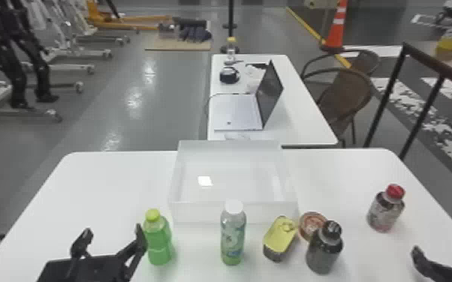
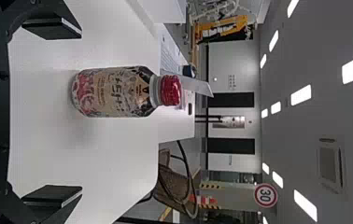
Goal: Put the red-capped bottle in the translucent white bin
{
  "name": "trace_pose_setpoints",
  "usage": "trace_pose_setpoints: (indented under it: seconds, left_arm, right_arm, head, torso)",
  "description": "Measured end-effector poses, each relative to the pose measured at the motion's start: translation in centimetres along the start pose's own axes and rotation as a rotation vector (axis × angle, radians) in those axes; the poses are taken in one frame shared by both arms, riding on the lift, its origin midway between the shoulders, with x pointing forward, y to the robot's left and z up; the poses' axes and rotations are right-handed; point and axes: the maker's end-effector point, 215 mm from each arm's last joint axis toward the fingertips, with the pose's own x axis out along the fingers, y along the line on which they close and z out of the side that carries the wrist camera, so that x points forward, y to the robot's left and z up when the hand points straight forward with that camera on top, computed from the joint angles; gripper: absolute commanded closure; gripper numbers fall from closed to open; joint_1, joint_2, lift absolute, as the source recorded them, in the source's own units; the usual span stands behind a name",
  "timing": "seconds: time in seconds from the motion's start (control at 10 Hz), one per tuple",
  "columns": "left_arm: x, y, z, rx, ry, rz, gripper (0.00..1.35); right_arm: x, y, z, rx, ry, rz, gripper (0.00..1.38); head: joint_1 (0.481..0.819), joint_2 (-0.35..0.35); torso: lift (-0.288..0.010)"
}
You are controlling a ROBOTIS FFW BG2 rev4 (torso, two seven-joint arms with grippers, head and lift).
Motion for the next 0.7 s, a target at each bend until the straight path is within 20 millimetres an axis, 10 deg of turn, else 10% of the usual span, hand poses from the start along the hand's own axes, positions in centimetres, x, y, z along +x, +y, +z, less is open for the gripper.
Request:
trace_pose_setpoints:
  seconds: [0.7]
  left_arm:
    - [-0.3, -0.1, -0.7, -0.017, 0.007, -0.003, 0.23]
  right_arm:
    - [3.1, -1.9, 0.4, -0.008, 0.057, 0.111, 0.12]
  head:
    - [0.549, 0.0]
  torso:
    - [-0.1]
